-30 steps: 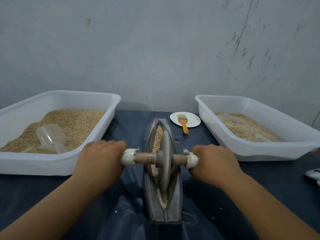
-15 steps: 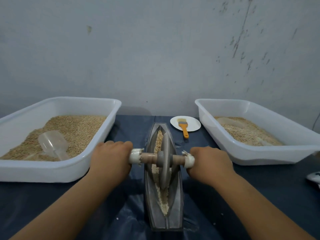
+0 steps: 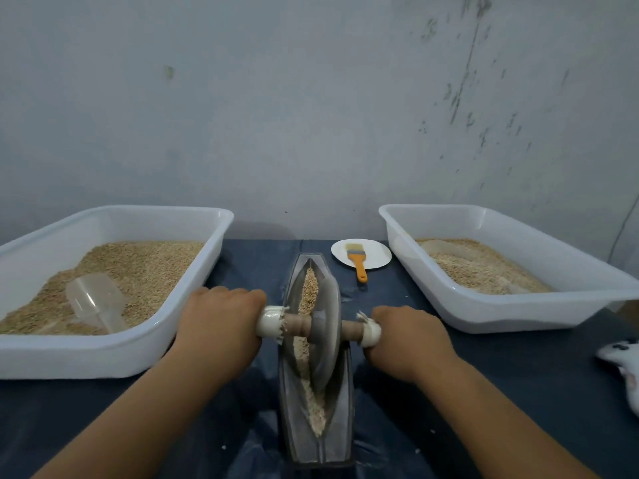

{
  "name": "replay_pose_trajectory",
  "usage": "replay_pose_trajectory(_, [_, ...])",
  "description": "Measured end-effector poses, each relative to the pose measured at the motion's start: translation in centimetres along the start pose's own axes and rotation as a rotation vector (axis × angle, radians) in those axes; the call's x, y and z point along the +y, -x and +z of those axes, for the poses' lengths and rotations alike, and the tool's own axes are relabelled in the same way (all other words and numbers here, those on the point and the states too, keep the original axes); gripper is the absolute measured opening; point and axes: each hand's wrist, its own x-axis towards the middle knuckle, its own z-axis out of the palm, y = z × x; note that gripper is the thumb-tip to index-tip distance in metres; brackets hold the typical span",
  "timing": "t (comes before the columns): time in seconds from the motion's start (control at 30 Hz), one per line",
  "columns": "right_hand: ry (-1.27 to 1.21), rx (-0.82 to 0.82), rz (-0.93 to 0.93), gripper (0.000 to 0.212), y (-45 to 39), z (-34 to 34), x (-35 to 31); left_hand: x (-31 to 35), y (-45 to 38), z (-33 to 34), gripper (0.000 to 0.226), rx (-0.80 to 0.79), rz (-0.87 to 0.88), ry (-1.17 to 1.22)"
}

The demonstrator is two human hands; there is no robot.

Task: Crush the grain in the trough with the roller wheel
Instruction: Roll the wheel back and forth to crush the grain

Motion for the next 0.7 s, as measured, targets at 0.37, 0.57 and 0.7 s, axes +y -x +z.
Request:
replay_pose_trajectory(0.37, [0.205, 0.143, -0.088, 0.020, 1.5, -1.5, -2.0, 0.1, 2.9, 1.4, 0.015, -0.044, -0.104, 0.094])
replay_pose_trajectory(0.57, [0.215, 0.149, -0.112, 0.025, 1.1, -1.7, -1.9, 0.1, 2.8, 1.2, 0.016, -0.042, -0.107, 0.104])
replay_pose_trajectory(0.7, [0.242, 0.244, -0.115, 0.024, 2.1, -0.2, -1.1, 0.1, 4.5, 1.3, 0.035, 0.158, 0.035, 0.191])
